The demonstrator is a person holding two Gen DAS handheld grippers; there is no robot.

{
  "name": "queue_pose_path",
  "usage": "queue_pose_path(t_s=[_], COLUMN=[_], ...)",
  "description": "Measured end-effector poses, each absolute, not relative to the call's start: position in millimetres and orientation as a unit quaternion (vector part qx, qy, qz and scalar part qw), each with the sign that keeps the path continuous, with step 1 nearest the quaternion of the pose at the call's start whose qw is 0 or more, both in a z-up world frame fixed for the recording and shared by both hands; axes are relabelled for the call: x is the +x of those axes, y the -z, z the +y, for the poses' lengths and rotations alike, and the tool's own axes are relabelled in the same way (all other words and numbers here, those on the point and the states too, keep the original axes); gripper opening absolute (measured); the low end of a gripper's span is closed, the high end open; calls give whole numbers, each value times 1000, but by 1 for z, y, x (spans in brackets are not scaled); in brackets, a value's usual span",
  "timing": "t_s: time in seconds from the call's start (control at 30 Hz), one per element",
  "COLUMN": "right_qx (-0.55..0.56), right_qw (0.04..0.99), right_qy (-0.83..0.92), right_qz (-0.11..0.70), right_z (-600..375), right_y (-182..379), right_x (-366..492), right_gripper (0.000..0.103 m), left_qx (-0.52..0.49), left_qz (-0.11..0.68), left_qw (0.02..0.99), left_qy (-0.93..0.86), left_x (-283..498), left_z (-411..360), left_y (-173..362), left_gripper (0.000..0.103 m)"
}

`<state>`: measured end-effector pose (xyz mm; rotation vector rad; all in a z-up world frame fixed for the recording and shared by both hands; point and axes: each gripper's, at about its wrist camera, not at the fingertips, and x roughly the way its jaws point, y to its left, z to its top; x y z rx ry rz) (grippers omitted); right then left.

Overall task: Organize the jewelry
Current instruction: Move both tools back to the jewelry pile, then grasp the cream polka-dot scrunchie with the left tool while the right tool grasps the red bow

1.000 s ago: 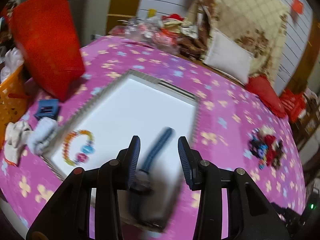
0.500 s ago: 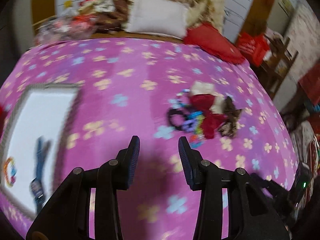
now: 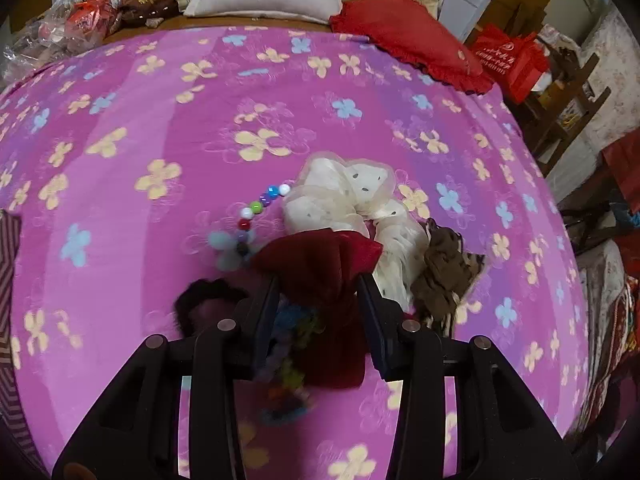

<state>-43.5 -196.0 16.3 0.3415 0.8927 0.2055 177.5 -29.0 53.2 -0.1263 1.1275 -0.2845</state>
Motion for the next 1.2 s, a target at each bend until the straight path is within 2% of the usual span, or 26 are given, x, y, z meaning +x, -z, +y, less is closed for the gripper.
queue_pose_path(t_s=[0.03, 0.07, 0.1, 0.2, 0.4, 0.6, 0.67, 0.73, 0.8, 1.0, 1.2], right_qx=[163, 162, 161, 159, 145, 138, 139, 133, 121, 61, 20], right_qw=[882, 882, 882, 881, 883, 882, 882, 882, 886, 892, 883], right_qy=[-98, -97, -94, -87, -78, -87, -87, -84, -83, -102, -101], right_qz=[430, 432, 433, 437, 439, 442, 443, 443, 439, 436, 457], right_z=[-196, -197, -197, -199, -190, -170, -165, -160, -153, -122, -99], right_y=[-15, -14, -13, -12, -19, -32, -35, -38, -45, -56, -35], right_x=[-44, -45, -46, -48, -54, -51, -43, -32, -16, 52, 112], right_gripper=[44, 44, 44, 44, 44, 44, 47, 48, 49, 48, 48], left_qx=[-57, -54, -48, -32, -38, -41, -34, -25, -25, -66, -87], left_qz=[536, 539, 538, 526, 490, 466, 465, 472, 485, 493, 502], left_qw=[831, 828, 828, 837, 853, 868, 871, 869, 864, 859, 851], left_qy=[137, 144, 148, 147, 176, 166, 156, 149, 135, 125, 125], left_x=[178, 176, 174, 157, 106, 60, 52, 50, 54, 61, 71], left_z=[-33, -36, -39, -37, -6, 41, 52, 61, 69, 97, 112], left_y=[-50, -48, -49, -61, -99, -110, -106, -97, -85, -62, -46], left_gripper=[36, 25, 7, 3, 3, 3, 6, 21, 26, 26, 26])
